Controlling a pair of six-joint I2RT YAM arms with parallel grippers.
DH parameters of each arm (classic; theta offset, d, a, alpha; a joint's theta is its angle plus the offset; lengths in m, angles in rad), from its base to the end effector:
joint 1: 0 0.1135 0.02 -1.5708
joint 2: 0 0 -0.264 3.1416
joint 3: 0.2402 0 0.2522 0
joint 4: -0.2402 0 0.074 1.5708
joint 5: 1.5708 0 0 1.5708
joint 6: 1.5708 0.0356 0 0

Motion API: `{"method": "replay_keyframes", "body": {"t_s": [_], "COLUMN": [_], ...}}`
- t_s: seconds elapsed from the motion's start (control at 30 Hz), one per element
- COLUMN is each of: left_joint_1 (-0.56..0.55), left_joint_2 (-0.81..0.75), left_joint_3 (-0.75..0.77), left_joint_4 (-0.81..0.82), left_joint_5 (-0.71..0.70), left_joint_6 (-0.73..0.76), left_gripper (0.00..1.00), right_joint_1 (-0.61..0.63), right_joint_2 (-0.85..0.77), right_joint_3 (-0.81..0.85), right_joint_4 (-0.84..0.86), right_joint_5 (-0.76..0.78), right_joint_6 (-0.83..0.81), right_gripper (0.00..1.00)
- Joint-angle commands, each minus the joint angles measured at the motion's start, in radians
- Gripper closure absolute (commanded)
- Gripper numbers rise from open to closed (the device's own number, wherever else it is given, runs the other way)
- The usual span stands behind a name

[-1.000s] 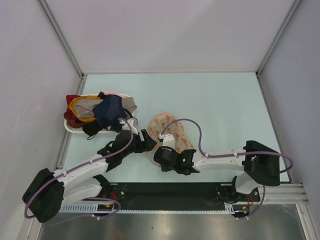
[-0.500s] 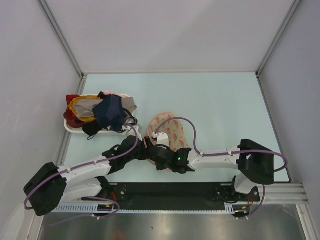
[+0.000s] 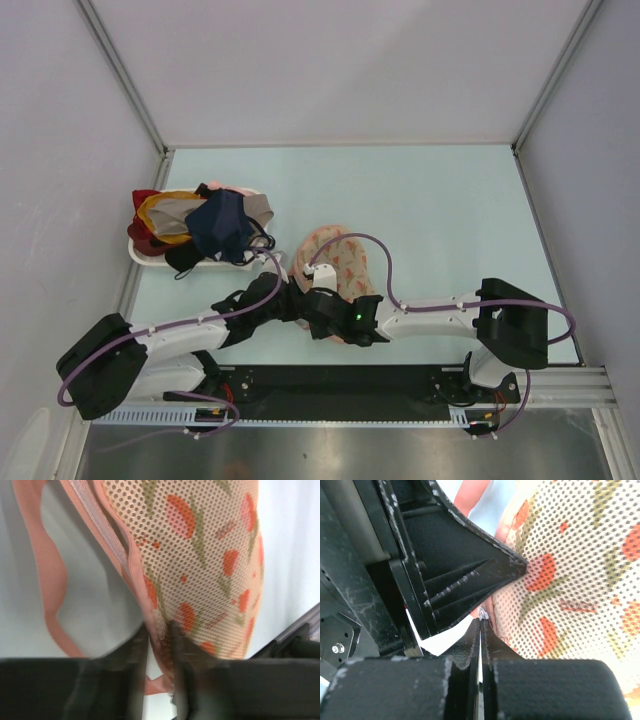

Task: Unzip the laundry bag and remove the bra

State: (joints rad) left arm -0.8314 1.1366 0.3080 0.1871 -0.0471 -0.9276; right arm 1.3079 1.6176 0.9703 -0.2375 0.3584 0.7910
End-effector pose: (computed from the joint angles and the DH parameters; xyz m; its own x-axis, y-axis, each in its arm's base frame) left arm 0.1404 -0.1515 0.1475 -0.8121 -0.2957 -0.5031 0.1048 0.7742 -0.6242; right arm 0.0983 0.3173 0.1943 -0.7433 -0.1998 -0.6384 -0.4522 0.8533 0.2596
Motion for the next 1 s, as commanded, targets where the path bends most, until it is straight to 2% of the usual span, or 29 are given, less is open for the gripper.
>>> {"method": "replay_keyframes", "body": {"t_s": [0.0, 0.07, 0.43, 0.97], "left_joint_1": [-0.008, -0.006, 0.011, 0.113], "left_joint_2": [0.012, 0.012, 0.054, 0.057], "left_joint_3": [0.006, 0.013, 0.063, 0.069], "left_joint_4": [0.058, 0.055, 0.028, 0.02], "left_joint_5": [0.003, -0.007, -0.036, -0.008], "left_joint_6": [-0.017, -0.017, 0.016, 0.073], "left_gripper": [0.9, 1.0, 1.0, 1.0], "right_joint_1": [-0.002, -0.001, 0.001, 0.013], "right_joint_2": [-0.013, -0.015, -0.042, -0.116], "right_joint_3": [0.033, 0.031, -0.007, -0.104], "right_joint_4": [0.035, 0.032, 0.02, -0.045], "right_joint_5": [0.019, 0.017, 0.014, 0.03], "right_joint_6": [-0.004, -0.004, 0.024, 0.102], "right_gripper": [1.0, 1.0, 1.0, 1.0]}}
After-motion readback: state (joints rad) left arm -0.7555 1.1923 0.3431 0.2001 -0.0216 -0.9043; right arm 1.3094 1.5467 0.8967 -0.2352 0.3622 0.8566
